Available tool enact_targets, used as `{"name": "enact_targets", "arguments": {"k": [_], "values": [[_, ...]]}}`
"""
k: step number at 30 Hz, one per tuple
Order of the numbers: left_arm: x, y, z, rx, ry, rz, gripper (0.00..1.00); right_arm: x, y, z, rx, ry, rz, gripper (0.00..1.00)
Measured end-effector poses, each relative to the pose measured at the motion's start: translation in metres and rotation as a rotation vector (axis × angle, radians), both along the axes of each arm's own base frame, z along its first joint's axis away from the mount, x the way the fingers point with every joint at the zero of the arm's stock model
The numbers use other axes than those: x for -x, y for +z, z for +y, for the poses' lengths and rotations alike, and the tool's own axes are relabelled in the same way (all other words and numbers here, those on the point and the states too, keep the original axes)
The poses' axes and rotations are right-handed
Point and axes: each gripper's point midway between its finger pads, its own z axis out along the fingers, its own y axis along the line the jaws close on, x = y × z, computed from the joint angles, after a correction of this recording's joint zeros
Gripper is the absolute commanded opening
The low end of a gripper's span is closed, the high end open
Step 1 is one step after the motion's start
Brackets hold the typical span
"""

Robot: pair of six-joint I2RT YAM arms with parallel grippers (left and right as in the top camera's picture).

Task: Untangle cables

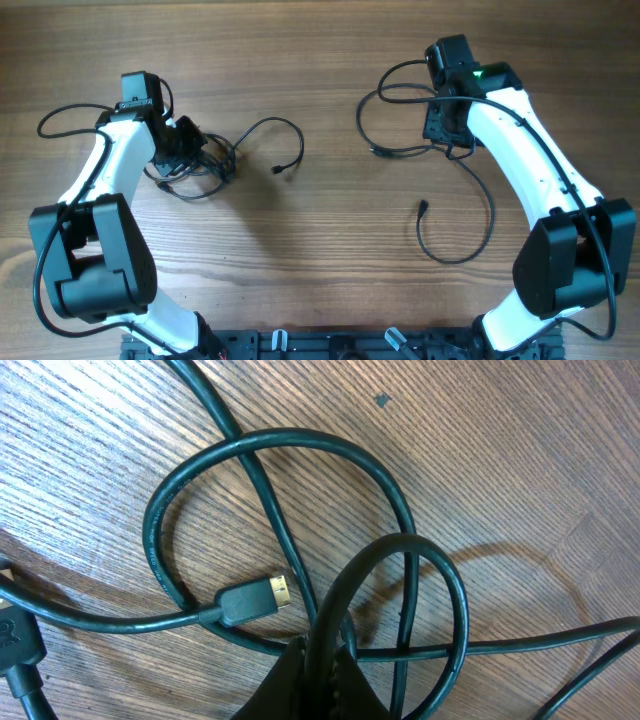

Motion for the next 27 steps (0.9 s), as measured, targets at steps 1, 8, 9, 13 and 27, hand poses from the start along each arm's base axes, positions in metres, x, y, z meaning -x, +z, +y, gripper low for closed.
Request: {"name": "enact_targets", "arguments": {"k": [1,8,9,13,27], "values": [[0.0,0.0,0.0,0.0,0.0,0.0,0.09,0.0,0.0,0.0,-0.002,-0.002,-0.001,0.44],[0.0,0.0,0.0,0.0,0.0,0.0,0.09,-0.002,-0.004,0.03,-0.176,0.016,0.004,0.51],[0.0,0.0,0.0,0.0,0.0,0.0,0.09,-0.003,-0.004,0.032,-0.187,0.019,0.002,0.51],[0.0,0.0,0.0,0.0,0.0,0.0,0.09,-0.008,-0.003,0.037,-0.212,0.025,-0.017,0.51],[0.0,0.0,0.0,0.0,0.0,0.0,0.1,-0.022,-0.049,0.037,-0.139,0.218,0.065,0.66]]}}
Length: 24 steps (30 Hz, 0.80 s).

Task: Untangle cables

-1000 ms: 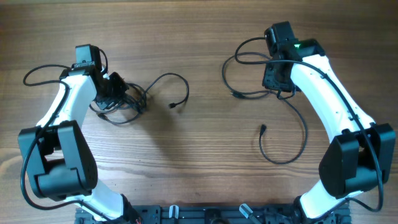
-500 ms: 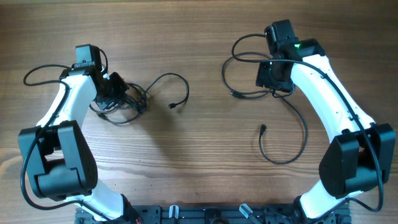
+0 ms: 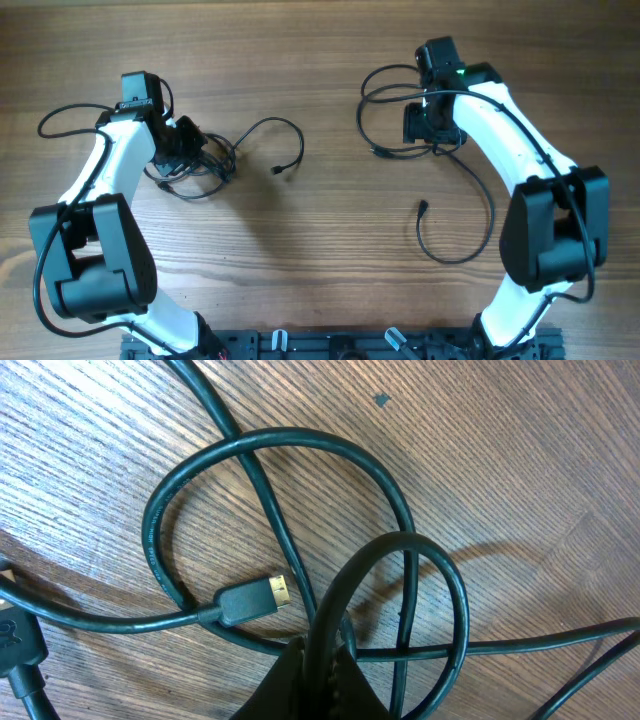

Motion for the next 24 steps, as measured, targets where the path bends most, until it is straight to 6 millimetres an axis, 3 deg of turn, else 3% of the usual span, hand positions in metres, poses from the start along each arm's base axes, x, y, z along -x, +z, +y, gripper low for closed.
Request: {"name": "enact_targets", "arguments": {"k": [11,12,17,24], "values": [[0.0,0.0,0.0,0.0,0.0,0.0,0.11,0.002,-0.021,0.011,0.034,0.593,0.063,0.74],[0.0,0.0,0.0,0.0,0.0,0.0,0.11,0.001,-0.022,0.016,0.03,0.706,0.056,0.74],[0.0,0.0,0.0,0.0,0.0,0.0,0.11,0.001,-0.028,0.017,0.047,0.874,0.067,0.74],[0.0,0.0,0.0,0.0,0.0,0.0,0.12,0.0,-0.058,0.018,0.052,1.008,0.108,0.74]]}}
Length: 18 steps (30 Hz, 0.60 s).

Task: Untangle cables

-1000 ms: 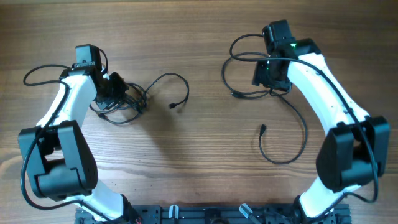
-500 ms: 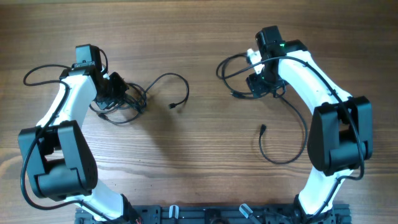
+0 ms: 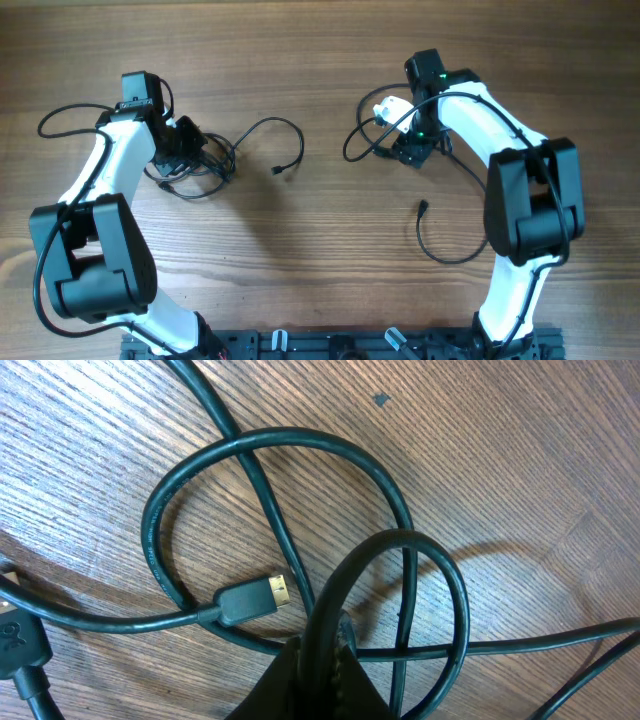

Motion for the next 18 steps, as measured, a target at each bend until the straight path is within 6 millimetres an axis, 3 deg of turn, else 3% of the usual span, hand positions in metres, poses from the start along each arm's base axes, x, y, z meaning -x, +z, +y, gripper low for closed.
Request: {"name": "enact_targets", "arguments": {"k": [4,7,12,14,18], "values": [[0.0,0.0,0.0,0.0,0.0,0.0,0.12,-0.003,-0.009,0.002,-0.005,0.022,0.001,0.6],[0.0,0.0,0.0,0.0,0.0,0.0,0.13,-0.007,-0.009,0.004,-0.016,0.019,-0.015,0.38],[0.0,0.0,0.0,0.0,0.0,0.0,0.13,-0.01,-0.009,0.006,-0.025,-0.002,-0.026,0.11],[0.0,0.0,0.0,0.0,0.0,0.0,0.13,-0.011,-0.009,0.006,-0.025,-0.009,-0.027,0.05],[0.0,0.0,0.0,0.0,0.0,0.0,0.13,-0.014,-0.009,0.004,-0.015,-0.039,-0.038,0.04]]}}
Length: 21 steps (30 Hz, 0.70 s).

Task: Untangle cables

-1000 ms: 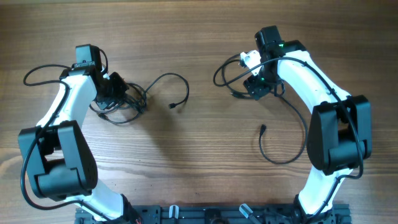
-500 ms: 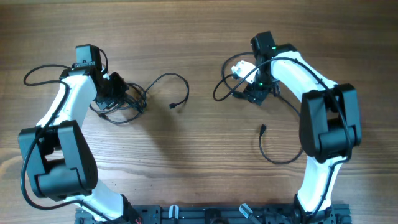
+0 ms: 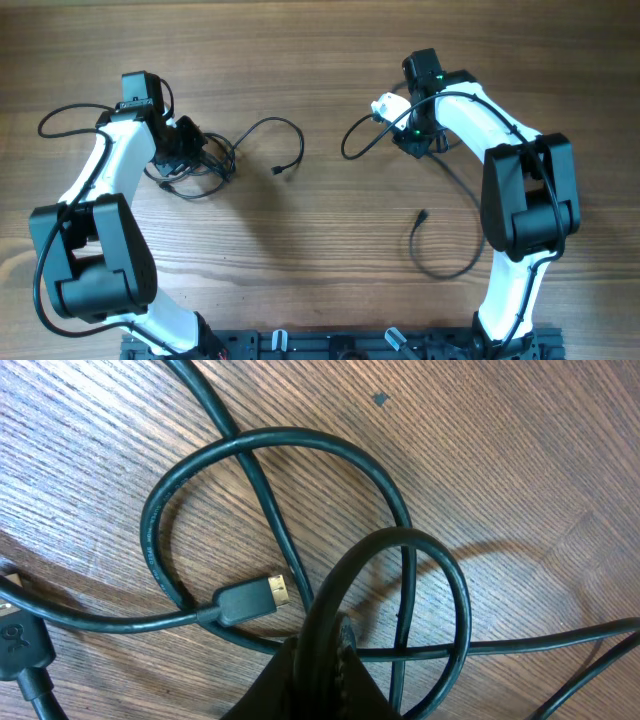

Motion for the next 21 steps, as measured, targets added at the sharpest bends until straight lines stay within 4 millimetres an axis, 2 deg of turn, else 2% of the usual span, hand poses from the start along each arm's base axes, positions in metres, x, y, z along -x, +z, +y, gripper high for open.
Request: {"name": "enact_targets", "arguments": {"k": [4,9,13,15,21], "values": [[0.0,0.0,0.0,0.0,0.0,0.0,0.13,-0.013,0.001,-0.007,0.018,-0.064,-0.049,0.04],[0.0,0.0,0.0,0.0,0.0,0.0,0.13,-0.036,0.003,-0.033,0.008,-0.218,-0.122,0.04],[0.0,0.0,0.0,0.0,0.0,0.0,0.13,-0.057,0.004,-0.072,-0.009,-0.388,-0.189,0.05],[0.0,0.0,0.0,0.0,0.0,0.0,0.13,-0.067,0.005,-0.097,-0.021,-0.489,-0.222,0.04],[0.0,0.0,0.0,0.0,0.0,0.0,0.13,-0.075,0.008,-0.179,-0.033,-0.761,-0.29,0.04]]}}
